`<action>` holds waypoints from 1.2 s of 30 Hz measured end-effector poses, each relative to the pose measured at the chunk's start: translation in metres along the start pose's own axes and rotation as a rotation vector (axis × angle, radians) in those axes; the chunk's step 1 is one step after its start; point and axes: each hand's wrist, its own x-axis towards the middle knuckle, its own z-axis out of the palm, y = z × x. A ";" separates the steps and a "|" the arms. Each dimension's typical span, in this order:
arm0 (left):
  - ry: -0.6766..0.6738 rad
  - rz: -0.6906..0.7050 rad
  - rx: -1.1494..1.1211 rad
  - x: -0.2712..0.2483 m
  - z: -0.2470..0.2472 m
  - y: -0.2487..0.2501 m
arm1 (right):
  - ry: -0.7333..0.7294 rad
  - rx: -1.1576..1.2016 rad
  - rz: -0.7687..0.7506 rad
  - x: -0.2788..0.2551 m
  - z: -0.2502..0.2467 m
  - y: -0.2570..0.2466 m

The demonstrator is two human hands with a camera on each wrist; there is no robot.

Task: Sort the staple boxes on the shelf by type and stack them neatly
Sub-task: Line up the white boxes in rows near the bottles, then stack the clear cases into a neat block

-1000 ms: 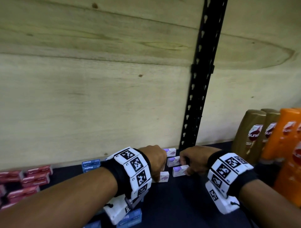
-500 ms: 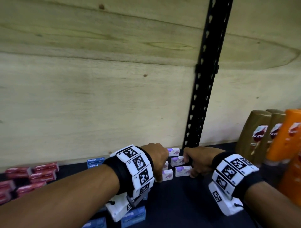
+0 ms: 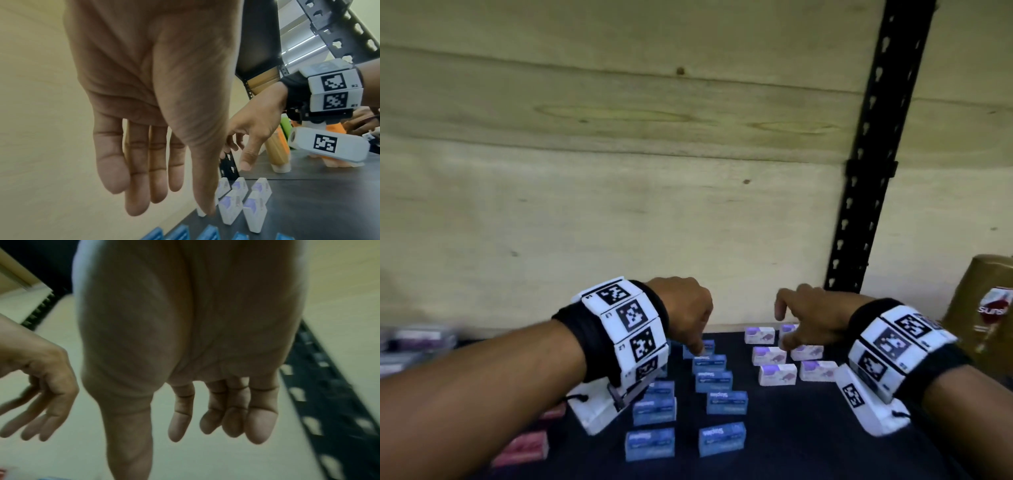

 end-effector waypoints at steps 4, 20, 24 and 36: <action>0.008 -0.084 0.010 -0.034 -0.002 -0.025 | 0.013 0.020 -0.158 -0.002 -0.011 -0.046; 0.114 -0.543 -0.104 -0.241 0.046 -0.152 | 0.022 -0.022 -0.705 -0.029 -0.034 -0.279; 0.153 -0.653 -0.076 -0.294 0.072 -0.182 | 0.017 -0.013 -0.793 -0.040 -0.026 -0.332; 0.386 -0.876 -0.265 -0.379 0.161 -0.235 | -0.003 0.048 -0.981 -0.065 -0.003 -0.452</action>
